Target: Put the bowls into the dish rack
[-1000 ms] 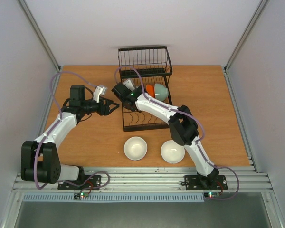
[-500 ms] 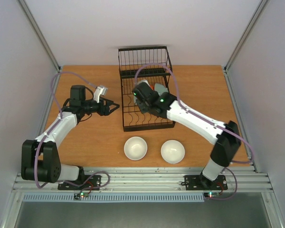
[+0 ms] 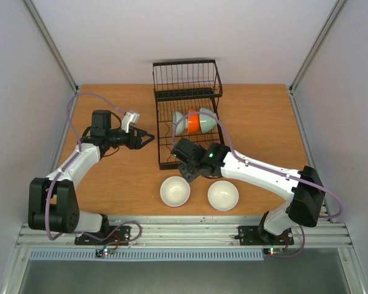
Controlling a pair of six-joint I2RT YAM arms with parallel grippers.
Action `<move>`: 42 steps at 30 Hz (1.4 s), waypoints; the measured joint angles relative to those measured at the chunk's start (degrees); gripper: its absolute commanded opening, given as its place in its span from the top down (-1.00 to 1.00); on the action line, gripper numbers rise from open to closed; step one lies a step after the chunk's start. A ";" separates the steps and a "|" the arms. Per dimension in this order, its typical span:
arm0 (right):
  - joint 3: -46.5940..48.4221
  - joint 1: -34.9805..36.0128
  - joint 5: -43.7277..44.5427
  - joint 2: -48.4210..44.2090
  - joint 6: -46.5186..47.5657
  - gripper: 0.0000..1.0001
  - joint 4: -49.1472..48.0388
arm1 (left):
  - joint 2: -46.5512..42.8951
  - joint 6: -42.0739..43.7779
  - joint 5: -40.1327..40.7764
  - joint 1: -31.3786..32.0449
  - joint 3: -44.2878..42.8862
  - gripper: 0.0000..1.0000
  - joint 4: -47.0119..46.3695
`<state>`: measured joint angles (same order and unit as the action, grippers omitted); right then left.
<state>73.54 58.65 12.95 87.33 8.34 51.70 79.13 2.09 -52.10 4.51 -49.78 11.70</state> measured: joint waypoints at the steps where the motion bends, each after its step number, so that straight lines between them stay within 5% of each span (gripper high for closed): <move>1: -0.81 0.26 -0.31 -0.31 -0.59 0.20 0.28 | 0.00 0.00 -0.02 0.00 -0.02 -0.27 0.09; 24: -6.23 2.62 -4.52 3.58 -5.25 0.42 -1.75 | 0.00 0.07 -0.17 0.00 -0.04 -0.27 0.92; 33: -6.45 3.10 -5.79 4.96 -6.12 0.96 -3.43 | 0.00 0.09 -0.17 0.00 -0.04 -0.27 1.01; 42: -6.47 3.15 -5.88 4.72 -6.58 0.98 -4.09 | 0.00 0.11 -0.20 0.00 -0.24 -0.27 1.36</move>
<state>67.07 61.80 7.07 92.05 1.76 47.62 79.13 2.20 -52.29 4.51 -50.02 13.06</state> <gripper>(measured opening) 0.050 0.636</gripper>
